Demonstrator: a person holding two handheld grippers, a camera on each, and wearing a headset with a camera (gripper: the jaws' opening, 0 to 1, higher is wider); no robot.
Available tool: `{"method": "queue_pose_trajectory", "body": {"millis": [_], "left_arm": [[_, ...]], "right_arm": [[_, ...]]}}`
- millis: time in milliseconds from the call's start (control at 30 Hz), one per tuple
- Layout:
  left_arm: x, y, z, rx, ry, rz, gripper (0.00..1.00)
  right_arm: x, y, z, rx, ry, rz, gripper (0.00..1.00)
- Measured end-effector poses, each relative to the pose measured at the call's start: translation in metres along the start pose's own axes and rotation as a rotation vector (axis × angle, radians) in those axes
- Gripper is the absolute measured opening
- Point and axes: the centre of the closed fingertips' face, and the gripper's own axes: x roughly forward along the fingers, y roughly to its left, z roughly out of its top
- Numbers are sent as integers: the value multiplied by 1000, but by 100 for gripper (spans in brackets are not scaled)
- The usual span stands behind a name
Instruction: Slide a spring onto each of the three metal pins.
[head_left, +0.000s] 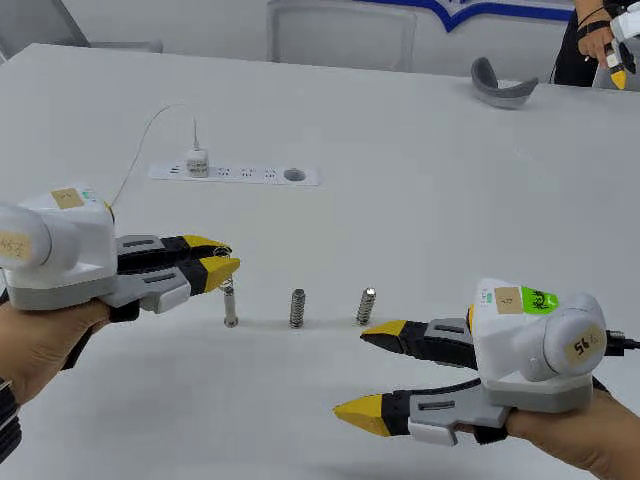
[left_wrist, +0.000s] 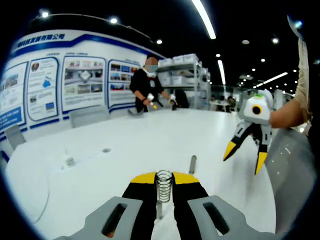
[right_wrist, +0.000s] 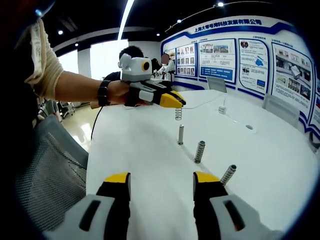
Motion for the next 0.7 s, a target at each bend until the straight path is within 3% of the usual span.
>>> {"method": "queue_pose_trajectory", "body": {"millis": [300,700], "left_arm": [[5,5,-6,-8,13,-1,10],[8,5,-12,-15,30,-4,10]], "right_arm": [[-5,-6,-4,9,-3,-29,56],[-12,-22,-6,21,-19,-109,73]]}}
